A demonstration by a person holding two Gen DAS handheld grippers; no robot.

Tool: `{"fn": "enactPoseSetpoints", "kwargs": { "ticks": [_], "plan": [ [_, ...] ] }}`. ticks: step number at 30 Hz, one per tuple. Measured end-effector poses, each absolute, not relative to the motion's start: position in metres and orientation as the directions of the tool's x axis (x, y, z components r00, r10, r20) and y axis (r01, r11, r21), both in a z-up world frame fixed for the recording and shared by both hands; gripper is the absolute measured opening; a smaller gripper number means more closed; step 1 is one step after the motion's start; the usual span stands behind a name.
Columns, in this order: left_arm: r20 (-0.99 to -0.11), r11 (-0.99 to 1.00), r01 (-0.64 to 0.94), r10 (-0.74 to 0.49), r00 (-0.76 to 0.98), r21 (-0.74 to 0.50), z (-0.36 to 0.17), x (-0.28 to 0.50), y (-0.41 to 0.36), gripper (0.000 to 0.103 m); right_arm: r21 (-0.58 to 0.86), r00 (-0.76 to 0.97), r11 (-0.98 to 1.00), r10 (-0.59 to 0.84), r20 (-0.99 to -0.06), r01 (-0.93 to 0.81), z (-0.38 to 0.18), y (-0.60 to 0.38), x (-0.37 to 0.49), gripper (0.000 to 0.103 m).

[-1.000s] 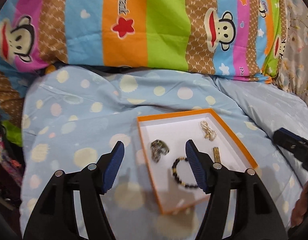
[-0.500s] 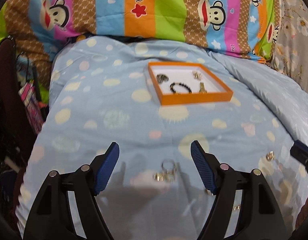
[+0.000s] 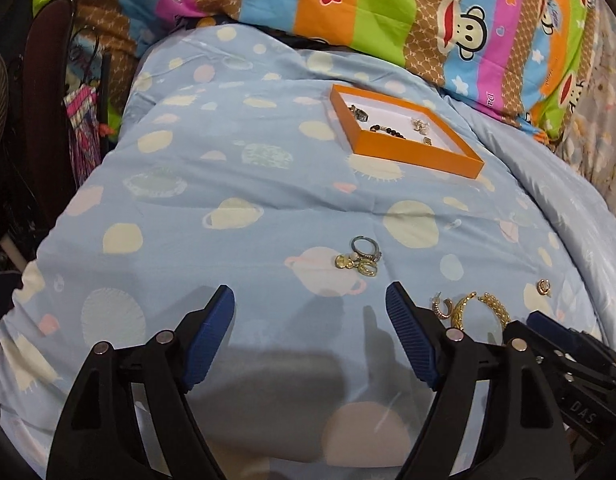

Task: Organize jewelry
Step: 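Move the open right gripper around the gold twisted bangle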

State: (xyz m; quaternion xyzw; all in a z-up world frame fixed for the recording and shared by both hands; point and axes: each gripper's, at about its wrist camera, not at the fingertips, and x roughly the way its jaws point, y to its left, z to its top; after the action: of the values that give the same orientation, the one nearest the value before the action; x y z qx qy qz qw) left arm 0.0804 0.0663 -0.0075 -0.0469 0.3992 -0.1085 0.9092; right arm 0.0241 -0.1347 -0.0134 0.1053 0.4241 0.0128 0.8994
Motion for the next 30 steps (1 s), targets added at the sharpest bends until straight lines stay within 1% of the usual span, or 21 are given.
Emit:
{"fn": "enactPoseSetpoints", "kwargs": {
  "ticks": [3,8,11,15,16,18,19,20,25,27,28,29,30],
  "plan": [
    [-0.722,0.969,0.152,-0.247,0.646,-0.196,-0.010,0.082,0.070,0.076,0.197,0.642,0.979,0.121,-0.757,0.047,-0.012,-0.125,0.026,0.050],
    [-0.726,0.966,0.138,-0.257,0.638,-0.221,-0.012,0.084,0.074,0.076,0.128,0.630,0.991,0.077,-0.773,0.036,-0.015,-0.106,0.030,0.062],
    [-0.727,0.965,0.137,-0.260,0.635,-0.225,-0.013,0.084,0.075,0.076,0.085,0.618,0.995,0.036,-0.785,0.050,-0.017,-0.100,0.036,0.062],
    [-0.728,0.963,0.145,-0.268,0.631,-0.229,-0.013,0.085,0.074,0.076,0.091,0.612,0.995,0.041,-0.790,0.051,-0.019,-0.099,0.040,0.061],
    [-0.730,0.962,0.146,-0.269,0.628,-0.230,-0.013,0.085,0.074,0.076,0.095,0.614,0.994,0.046,-0.788,0.048,-0.019,-0.099,0.040,0.054],
    [-0.732,0.962,0.149,-0.272,0.625,-0.230,-0.014,0.086,0.073,0.076,0.088,0.622,0.995,0.037,-0.782,0.051,-0.018,-0.099,0.038,0.050],
    [-0.734,0.962,0.151,-0.272,0.622,-0.229,-0.014,0.086,0.073,0.076,0.069,0.614,0.996,0.018,-0.789,0.059,-0.019,-0.098,0.039,0.022],
    [-0.735,0.962,0.151,-0.272,0.621,-0.228,-0.015,0.086,0.072,0.076,0.069,0.604,0.996,0.019,-0.797,0.060,-0.022,-0.099,0.040,0.009],
    [-0.737,0.962,0.153,-0.272,0.619,-0.227,-0.015,0.086,0.072,0.076,0.158,0.610,0.986,0.092,-0.787,0.055,-0.021,-0.111,0.036,0.009],
    [-0.737,0.962,0.152,-0.272,0.618,-0.227,-0.015,0.087,0.072,0.076,0.179,0.616,0.982,0.107,-0.781,0.056,-0.020,-0.113,0.030,0.025],
    [-0.737,0.962,0.152,-0.273,0.618,-0.229,-0.015,0.087,0.072,0.076,0.186,0.622,0.981,0.112,-0.775,0.055,-0.018,-0.112,0.027,0.050],
    [-0.738,0.962,0.152,-0.273,0.618,-0.228,-0.015,0.087,0.072,0.076,0.189,0.634,0.981,0.112,-0.765,0.054,-0.016,-0.112,0.023,0.067],
    [-0.738,0.962,0.152,-0.272,0.618,-0.227,-0.015,0.087,0.072,0.076,0.182,0.649,0.982,0.105,-0.754,0.052,-0.013,-0.109,0.020,0.070]
  ]
}}
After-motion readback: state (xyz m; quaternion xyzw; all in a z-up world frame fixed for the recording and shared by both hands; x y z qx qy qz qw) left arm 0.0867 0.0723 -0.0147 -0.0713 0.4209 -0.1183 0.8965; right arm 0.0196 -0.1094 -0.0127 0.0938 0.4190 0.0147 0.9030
